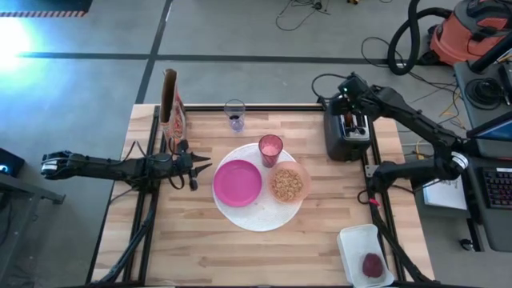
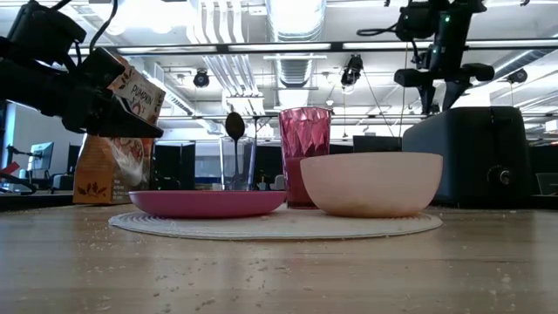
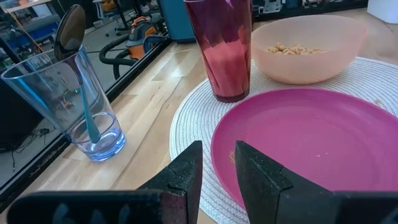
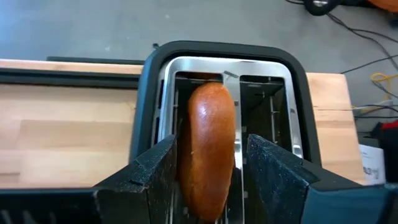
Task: Arrange a breakfast setting
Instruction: Put the toasted bagel on the pink plate from the toaster
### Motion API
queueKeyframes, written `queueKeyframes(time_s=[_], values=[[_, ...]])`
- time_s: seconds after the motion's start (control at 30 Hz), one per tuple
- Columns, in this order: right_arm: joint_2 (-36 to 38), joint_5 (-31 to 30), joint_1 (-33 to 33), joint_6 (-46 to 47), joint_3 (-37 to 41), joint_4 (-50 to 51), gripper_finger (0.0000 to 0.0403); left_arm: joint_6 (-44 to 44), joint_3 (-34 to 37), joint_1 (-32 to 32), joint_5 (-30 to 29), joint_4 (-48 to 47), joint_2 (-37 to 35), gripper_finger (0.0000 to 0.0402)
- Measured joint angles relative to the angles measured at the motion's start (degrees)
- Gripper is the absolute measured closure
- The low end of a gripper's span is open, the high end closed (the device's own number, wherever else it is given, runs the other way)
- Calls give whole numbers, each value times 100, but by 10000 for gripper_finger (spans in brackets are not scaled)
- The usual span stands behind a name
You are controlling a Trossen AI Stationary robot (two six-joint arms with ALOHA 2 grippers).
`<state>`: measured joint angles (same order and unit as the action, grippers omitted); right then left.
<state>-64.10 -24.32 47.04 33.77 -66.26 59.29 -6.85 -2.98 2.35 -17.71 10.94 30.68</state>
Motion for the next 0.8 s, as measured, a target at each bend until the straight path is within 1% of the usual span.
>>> queueKeyframes(time_s=[0.2, 0.47, 0.7, 0.8], values=[[-234, -408, -80, 273, 0, 29, 216, -106, 0, -2, 0, -31, -2, 325], [-599, -435, -78, 412, 2, 28, 220, -169, 0, -1, 1, -180, -1, 325], [-1045, -533, -77, 410, -12, -3, 256, -171, 0, -2, -10, -312, -2, 325], [-1087, -552, -76, 372, -13, -4, 270, -171, 0, 0, -115, -400, 0, 325]])
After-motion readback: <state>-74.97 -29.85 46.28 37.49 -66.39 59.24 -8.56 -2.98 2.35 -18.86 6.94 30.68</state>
